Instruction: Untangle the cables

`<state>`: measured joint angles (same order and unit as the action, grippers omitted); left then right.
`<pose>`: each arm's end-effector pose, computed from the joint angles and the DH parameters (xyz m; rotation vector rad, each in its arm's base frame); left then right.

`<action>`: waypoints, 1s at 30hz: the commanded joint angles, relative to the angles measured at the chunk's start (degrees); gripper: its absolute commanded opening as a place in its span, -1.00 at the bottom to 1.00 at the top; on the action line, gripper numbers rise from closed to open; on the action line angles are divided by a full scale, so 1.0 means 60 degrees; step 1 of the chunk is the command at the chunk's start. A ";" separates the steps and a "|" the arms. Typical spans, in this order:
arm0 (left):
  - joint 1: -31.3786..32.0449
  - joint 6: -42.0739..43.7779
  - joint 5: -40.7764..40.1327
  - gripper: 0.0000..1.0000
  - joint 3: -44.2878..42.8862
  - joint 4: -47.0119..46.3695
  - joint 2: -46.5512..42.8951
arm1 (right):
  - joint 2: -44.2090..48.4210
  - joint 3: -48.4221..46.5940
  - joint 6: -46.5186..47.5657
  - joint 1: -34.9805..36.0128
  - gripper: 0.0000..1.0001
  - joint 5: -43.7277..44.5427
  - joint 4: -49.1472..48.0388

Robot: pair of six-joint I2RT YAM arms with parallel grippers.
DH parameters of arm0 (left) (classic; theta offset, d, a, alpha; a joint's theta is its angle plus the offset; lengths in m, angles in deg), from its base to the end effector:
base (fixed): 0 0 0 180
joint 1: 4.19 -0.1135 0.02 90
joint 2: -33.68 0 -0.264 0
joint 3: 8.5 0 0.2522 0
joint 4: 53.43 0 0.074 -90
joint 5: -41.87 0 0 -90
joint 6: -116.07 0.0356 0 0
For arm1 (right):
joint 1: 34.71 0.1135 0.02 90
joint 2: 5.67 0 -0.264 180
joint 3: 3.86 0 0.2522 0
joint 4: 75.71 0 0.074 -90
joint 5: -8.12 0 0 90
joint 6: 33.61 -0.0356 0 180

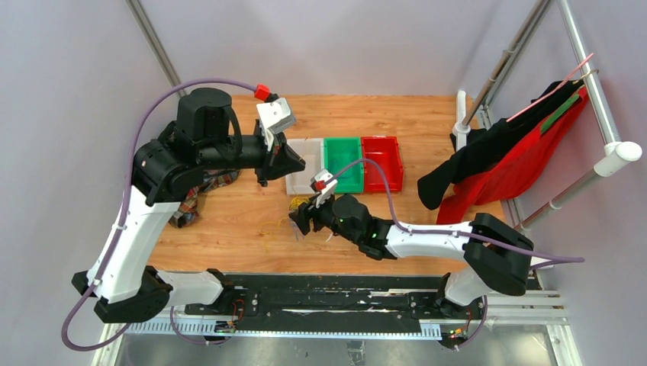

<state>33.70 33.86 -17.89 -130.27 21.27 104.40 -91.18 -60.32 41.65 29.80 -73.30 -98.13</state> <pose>0.1368 -0.1292 0.5168 1.0990 1.7016 -0.8591 0.1461 0.2940 0.2416 -0.6359 1.6512 0.9006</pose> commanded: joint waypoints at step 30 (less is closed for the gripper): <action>-0.0060 0.1921 -0.3978 -0.99 -0.4848 -0.0824 0.0526 | -0.1787 0.1493 -0.0380 0.0556 -0.22 0.1935 -0.1528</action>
<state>33.70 40.72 -30.70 -155.84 26.24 109.17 -100.87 -53.81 40.53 32.53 -65.39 -105.93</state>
